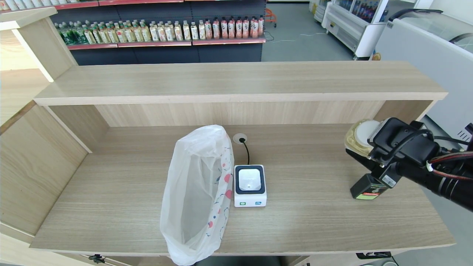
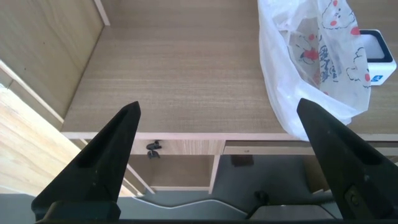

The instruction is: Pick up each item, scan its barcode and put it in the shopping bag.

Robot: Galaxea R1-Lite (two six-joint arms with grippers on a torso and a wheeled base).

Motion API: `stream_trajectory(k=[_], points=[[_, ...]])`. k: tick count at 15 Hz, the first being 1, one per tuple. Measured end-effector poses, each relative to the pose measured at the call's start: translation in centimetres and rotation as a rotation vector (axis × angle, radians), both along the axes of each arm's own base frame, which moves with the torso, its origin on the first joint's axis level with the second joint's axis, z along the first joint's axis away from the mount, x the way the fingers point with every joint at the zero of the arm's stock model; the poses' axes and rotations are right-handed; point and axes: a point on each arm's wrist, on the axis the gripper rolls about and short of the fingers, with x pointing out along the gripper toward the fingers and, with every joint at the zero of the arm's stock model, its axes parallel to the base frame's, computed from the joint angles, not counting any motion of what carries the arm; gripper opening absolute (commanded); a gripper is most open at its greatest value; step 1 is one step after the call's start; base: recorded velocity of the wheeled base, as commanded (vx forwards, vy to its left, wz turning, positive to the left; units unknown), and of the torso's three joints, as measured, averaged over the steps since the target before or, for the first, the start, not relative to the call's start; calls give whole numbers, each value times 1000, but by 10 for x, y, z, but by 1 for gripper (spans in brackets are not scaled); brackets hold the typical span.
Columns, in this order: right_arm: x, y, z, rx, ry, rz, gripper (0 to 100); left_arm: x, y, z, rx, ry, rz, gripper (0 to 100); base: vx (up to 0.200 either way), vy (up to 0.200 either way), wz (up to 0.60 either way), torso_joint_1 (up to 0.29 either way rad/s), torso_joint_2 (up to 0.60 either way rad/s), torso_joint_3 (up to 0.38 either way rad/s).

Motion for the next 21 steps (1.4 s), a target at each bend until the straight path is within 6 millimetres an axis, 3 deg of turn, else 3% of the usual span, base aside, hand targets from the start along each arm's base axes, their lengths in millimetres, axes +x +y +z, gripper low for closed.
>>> stream_trajectory(k=[3, 6, 18, 21], points=[[-1, 1, -4, -7, 15, 5, 0, 0, 0, 0, -10, 0, 0, 100, -200, 0, 0, 2, 1, -2], [-2, 1, -5, -7, 18, 9, 0, 0, 0, 0, -2, 0, 0, 100, 0, 0, 0, 0, 0, 0], [8, 10, -8, -9, 30, 34, 0, 0, 0, 0, -4, -1, -1, 100, 0, 200, 0, 4, 2, 2], [17, 16, -8, 4, 4, 63, 0, 0, 0, 0, -2, 0, 0, 100, 0, 0, 0, 0, 0, 0]])
